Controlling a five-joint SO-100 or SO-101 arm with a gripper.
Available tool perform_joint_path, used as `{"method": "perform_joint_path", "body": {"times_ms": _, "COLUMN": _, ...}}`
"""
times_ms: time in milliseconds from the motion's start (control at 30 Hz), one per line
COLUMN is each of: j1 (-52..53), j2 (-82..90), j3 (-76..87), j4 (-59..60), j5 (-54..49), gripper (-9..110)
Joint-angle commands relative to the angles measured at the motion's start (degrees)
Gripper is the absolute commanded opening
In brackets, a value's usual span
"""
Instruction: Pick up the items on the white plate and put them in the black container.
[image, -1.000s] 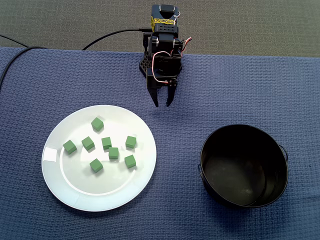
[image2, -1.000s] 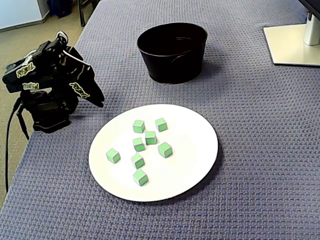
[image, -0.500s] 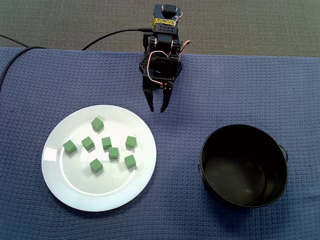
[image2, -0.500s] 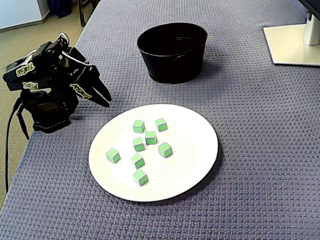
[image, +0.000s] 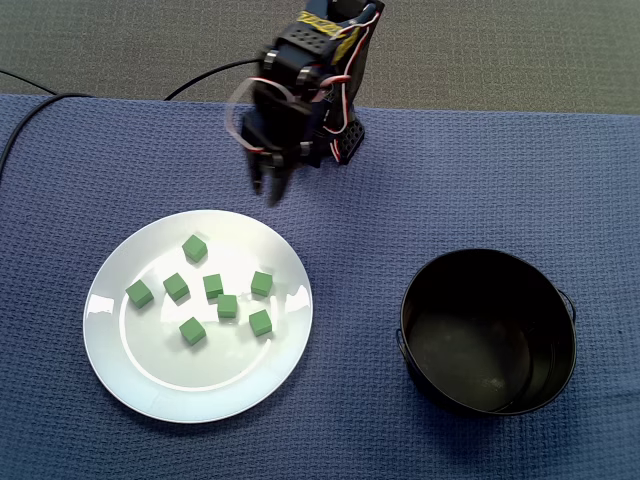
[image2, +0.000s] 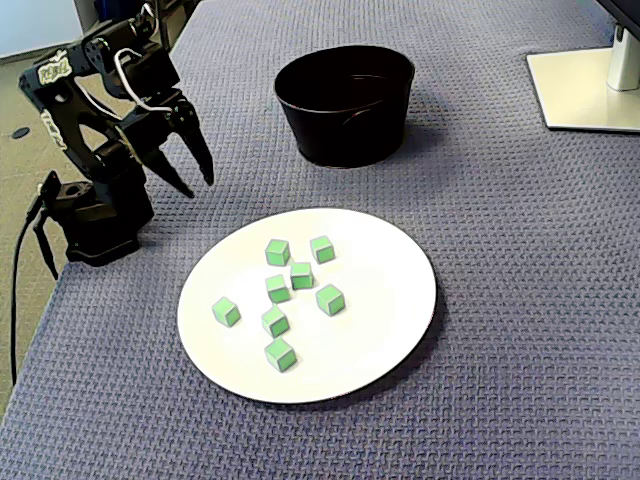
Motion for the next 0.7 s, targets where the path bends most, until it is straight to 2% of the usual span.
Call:
{"method": "perform_joint_path", "body": {"times_ms": 0, "j1": 7.91, "j2": -9.40, "j3": -10.11, "j4": 0.35, "j5": 1.67, "gripper": 4}}
{"method": "perform_joint_path", "body": {"times_ms": 167, "j1": 14.24, "j2": -16.79, "j3": -10.72, "j4": -2.64, "j5": -0.26, "gripper": 3}}
{"method": "perform_joint_path", "body": {"times_ms": 367, "j1": 18.37, "j2": -25.40, "j3": -11.43, "j4": -7.29, "j5": -2.46, "gripper": 11}}
{"method": "perform_joint_path", "body": {"times_ms": 567, "j1": 16.35, "j2": -32.34, "j3": -12.66, "j4": -13.97, "j5": -7.29, "gripper": 22}}
{"method": "perform_joint_path", "body": {"times_ms": 667, "j1": 14.15, "j2": -35.60, "j3": -14.85, "j4": -12.66, "j5": -11.25, "gripper": 26}}
